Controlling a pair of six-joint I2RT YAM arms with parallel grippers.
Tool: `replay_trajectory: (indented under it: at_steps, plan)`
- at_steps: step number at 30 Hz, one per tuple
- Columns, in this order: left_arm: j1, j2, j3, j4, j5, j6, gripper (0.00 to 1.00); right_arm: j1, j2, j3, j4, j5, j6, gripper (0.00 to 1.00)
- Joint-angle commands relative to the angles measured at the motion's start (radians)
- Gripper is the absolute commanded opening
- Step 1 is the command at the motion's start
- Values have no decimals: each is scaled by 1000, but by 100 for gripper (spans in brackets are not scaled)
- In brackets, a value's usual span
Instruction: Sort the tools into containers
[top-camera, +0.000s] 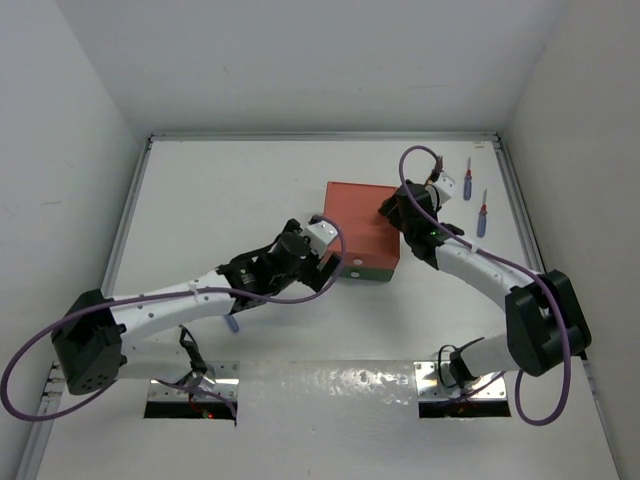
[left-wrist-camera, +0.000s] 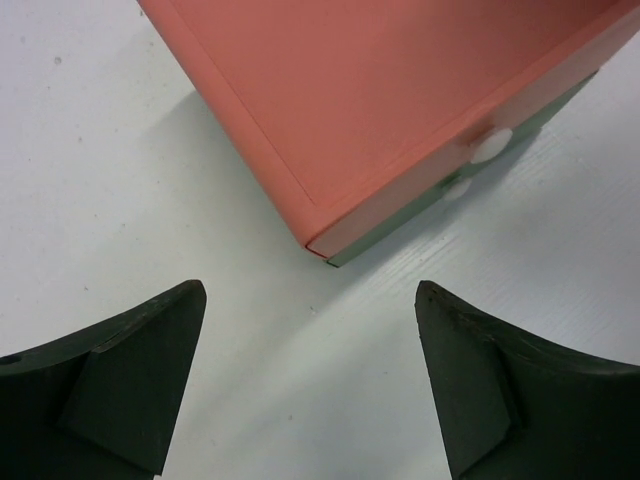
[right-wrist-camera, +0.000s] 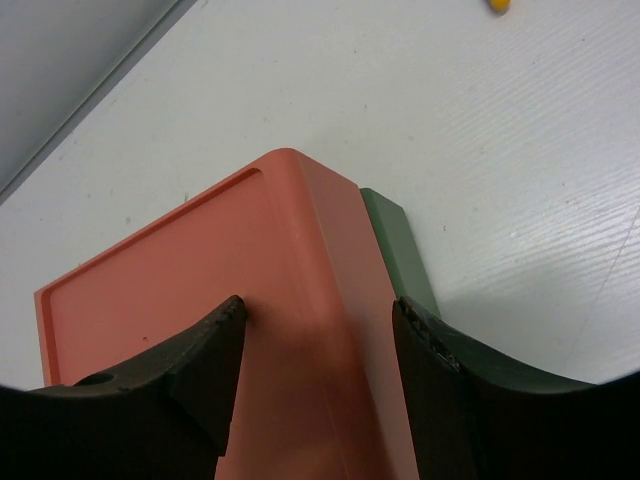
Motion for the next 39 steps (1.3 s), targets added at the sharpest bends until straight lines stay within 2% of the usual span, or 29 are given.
replay_trajectory:
  at_steps: [1,4,7,13,19,25,29,34,39]
  plan:
    - [27,36,29,45,-10,-15,83,11,26,-5,-104,-33,-22,59]
    - [32,112,63,34,-11,-21,78,13,26,-17,-97,-48,-11,58]
    - [34,120,37,124,-11,25,78,16,22,-25,-99,-53,-7,57]
    - [155,175,81,120,-56,-9,76,27,8,-48,-82,-53,10,56]
    - [175,195,109,208,-48,81,78,47,21,-54,-65,-64,38,55]
    - [175,223,162,203,-36,106,81,56,37,-44,-62,-61,61,55]
    - [245,284,242,122,-73,75,82,60,44,-40,-56,-71,91,54]
    - [233,209,202,107,18,112,79,65,54,-36,-54,-74,96,54]
    - [130,97,90,114,71,186,79,65,58,-34,-54,-76,92,54]
